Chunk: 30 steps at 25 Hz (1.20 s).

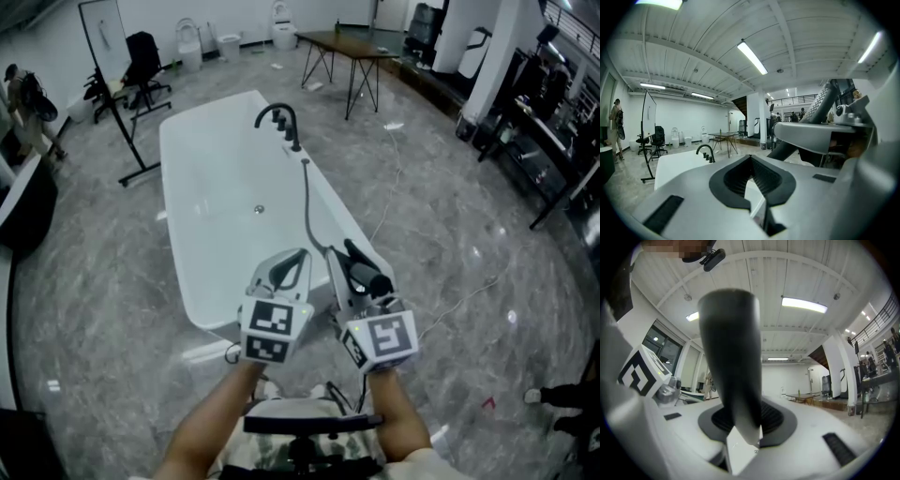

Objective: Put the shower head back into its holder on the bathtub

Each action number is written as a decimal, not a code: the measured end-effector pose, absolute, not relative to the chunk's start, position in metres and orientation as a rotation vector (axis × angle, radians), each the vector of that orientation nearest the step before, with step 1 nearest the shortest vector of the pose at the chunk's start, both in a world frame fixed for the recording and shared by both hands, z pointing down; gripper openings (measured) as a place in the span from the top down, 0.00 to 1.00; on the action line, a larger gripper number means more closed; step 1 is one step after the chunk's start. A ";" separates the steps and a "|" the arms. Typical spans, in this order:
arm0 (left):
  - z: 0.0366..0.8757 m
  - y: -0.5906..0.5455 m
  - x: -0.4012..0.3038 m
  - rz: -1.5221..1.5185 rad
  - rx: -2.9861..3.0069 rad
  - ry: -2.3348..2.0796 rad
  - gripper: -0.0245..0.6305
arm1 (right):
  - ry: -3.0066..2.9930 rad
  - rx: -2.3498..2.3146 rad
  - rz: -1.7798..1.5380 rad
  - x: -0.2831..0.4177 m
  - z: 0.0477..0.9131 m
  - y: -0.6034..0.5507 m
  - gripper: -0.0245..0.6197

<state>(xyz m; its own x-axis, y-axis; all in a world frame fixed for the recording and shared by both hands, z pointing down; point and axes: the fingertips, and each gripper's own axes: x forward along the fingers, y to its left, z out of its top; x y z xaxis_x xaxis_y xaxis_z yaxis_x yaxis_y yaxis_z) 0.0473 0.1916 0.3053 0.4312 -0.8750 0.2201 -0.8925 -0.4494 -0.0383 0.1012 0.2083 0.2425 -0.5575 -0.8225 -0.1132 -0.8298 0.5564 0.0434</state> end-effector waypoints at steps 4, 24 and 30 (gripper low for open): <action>0.308 0.188 0.056 0.323 2.576 -1.610 0.95 | 2.705 -1.427 0.147 0.111 0.243 0.204 0.79; 0.313 0.143 0.078 0.304 2.557 -1.632 0.95 | 2.751 -1.378 0.273 0.132 0.230 0.153 0.79; 0.321 0.101 0.071 0.299 2.580 -1.563 0.95 | 2.731 -1.421 0.345 0.123 0.218 0.112 0.79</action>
<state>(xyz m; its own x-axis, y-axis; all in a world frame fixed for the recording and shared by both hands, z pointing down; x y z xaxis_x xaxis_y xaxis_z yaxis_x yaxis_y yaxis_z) 0.0710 0.1007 0.3211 0.4507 -0.8642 0.2237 -0.8858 -0.4639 -0.0078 0.1229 0.1124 0.2178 -0.5784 -0.8035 -0.1407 -0.8133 0.5546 0.1761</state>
